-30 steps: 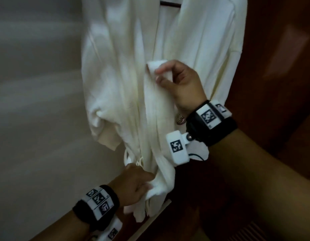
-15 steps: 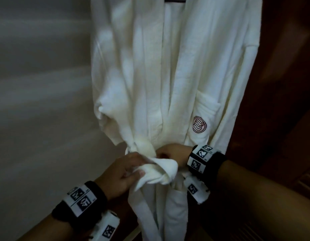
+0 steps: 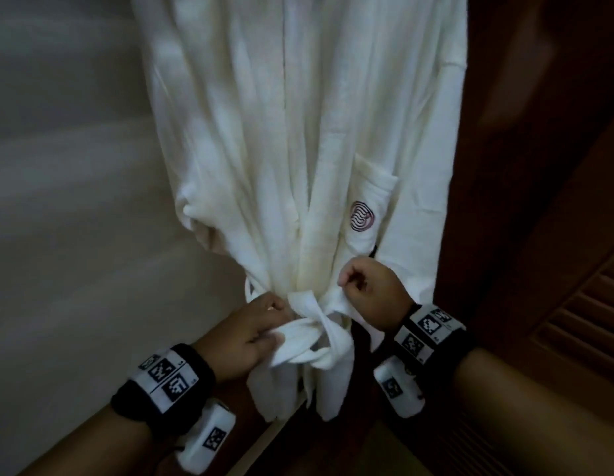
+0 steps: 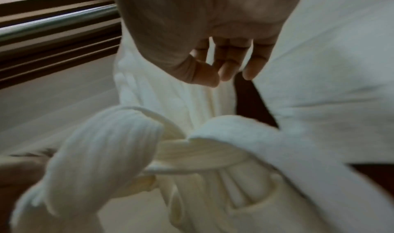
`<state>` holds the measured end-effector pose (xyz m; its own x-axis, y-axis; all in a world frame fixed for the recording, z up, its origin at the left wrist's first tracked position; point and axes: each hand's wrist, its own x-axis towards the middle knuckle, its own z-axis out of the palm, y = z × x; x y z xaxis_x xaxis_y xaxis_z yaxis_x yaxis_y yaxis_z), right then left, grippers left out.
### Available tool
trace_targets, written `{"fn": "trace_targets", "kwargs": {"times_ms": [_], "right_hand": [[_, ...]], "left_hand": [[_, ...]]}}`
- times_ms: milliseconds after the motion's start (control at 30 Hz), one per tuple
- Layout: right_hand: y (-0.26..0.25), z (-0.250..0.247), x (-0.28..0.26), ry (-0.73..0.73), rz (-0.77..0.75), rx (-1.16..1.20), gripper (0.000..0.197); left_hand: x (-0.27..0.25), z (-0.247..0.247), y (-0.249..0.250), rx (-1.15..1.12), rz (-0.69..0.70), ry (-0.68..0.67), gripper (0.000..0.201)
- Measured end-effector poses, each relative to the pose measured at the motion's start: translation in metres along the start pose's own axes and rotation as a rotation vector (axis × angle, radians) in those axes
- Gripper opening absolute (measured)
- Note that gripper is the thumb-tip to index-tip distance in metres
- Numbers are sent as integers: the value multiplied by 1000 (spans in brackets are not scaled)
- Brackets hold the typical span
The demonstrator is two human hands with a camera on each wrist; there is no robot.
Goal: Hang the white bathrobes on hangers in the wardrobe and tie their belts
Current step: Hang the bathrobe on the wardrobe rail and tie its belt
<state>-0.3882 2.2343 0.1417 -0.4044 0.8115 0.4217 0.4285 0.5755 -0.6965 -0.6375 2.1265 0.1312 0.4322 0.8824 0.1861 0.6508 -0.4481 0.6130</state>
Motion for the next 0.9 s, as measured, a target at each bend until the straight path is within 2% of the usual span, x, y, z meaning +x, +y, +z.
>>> {"fn": "trace_targets", "kwargs": {"times_ms": [67, 100, 233, 333, 367, 433, 467, 533, 567, 633, 700, 767, 800, 833, 867, 900], "right_hand": [[20, -1, -15, 110, 30, -41, 29], [31, -1, -20, 97, 76, -56, 37], [50, 8, -33, -283, 384, -106, 81], [45, 22, -36, -343, 400, 24, 87], [46, 27, -35, -355, 376, 53, 75], [36, 32, -33, -403, 371, 0, 29], [30, 30, -29, -407, 362, -88, 13], [22, 23, -18, -288, 322, -194, 13], [18, 17, -9, -171, 306, -135, 15], [-7, 5, 10, -44, 293, 216, 35], [-28, 7, 26, -36, 136, 442, 37], [-49, 12, 38, -67, -88, 385, 29], [-49, 18, 42, -132, -155, 311, 23], [-44, 25, 44, -262, -184, 179, 14], [-30, 40, 42, -448, -157, 1, 12], [-19, 55, 40, -607, -18, -246, 24]], "left_hand": [[4, 2, 5, -106, 6, 24, 25], [5, 3, 6, -156, 10, 38, 22], [13, 1, 8, -265, 30, 41, 22], [16, -3, 10, -349, -17, 16, 22], [16, -4, 11, -380, -21, 16, 21], [15, -7, 12, -416, -39, 13, 26], [14, -8, 13, -399, -58, 6, 31], [11, -11, 7, -264, -104, 2, 35], [8, -13, 3, -180, -124, 1, 35], [2, -16, -5, -88, -147, -22, 33], [-2, -15, -7, -87, -131, -40, 33], [-1, -14, -3, -114, -44, -21, 33], [1, -14, 1, -134, 3, -4, 32], [3, -15, 6, -150, 41, 14, 28], [5, -16, 8, -151, 73, 31, 22], [6, -18, 9, -132, 95, 40, 16]]}}
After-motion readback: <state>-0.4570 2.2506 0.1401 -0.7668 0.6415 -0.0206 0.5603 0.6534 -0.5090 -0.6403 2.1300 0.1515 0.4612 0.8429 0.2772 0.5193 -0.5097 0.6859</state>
